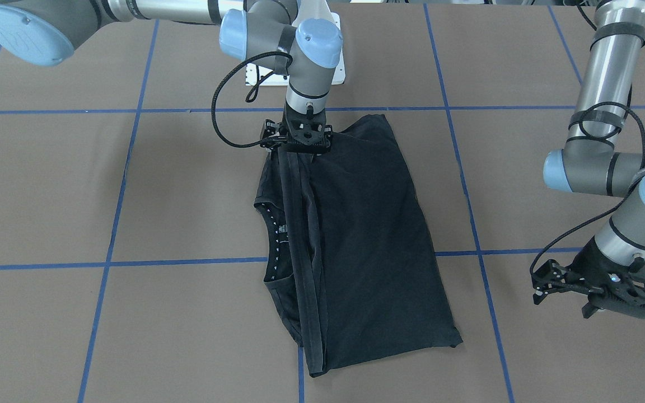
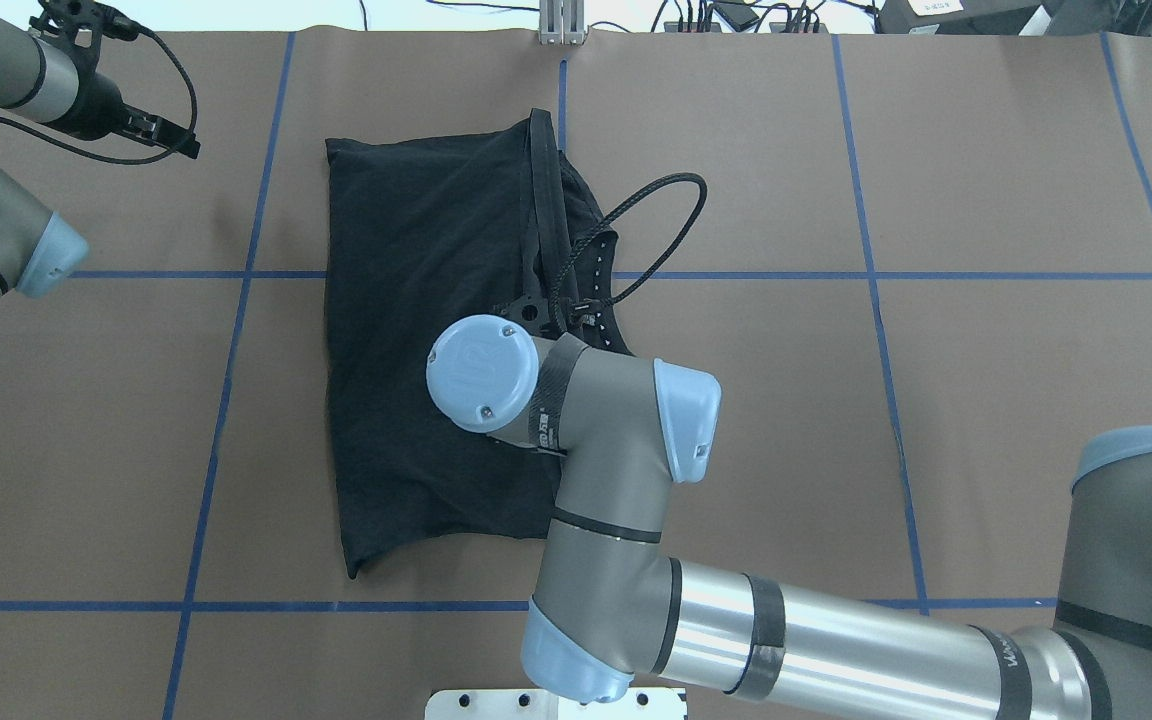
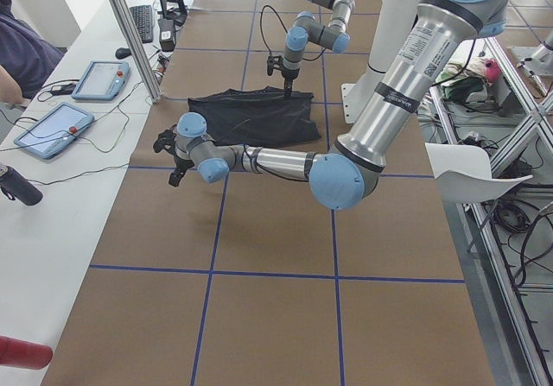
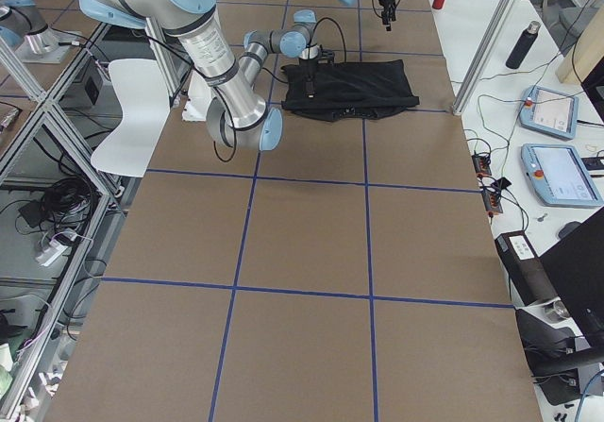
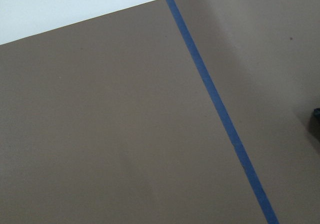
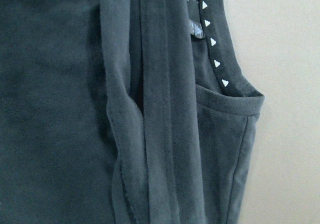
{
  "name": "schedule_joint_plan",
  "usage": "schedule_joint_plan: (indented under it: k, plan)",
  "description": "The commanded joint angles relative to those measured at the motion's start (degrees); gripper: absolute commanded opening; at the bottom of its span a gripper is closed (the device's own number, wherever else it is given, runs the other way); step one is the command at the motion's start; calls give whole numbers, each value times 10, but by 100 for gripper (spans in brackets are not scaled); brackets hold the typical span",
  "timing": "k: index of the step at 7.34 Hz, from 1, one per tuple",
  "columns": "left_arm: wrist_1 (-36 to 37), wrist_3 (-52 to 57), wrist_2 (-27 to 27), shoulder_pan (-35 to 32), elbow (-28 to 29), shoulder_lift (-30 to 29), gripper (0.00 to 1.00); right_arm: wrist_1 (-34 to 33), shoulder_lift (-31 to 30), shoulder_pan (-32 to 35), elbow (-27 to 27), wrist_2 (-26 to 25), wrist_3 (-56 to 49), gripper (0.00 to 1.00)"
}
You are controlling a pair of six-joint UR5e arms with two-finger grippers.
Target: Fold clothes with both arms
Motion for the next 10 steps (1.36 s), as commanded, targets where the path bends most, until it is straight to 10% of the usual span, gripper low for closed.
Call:
schedule_joint_plan:
  k: [1,10]
  plan:
    - [0,0,0,0,-3,2,100,-50,3,-31,-2,-31,-22,94]
    - [-1,1,0,0,-2,6,100,-66,25,-50,-32,-50,-60,76]
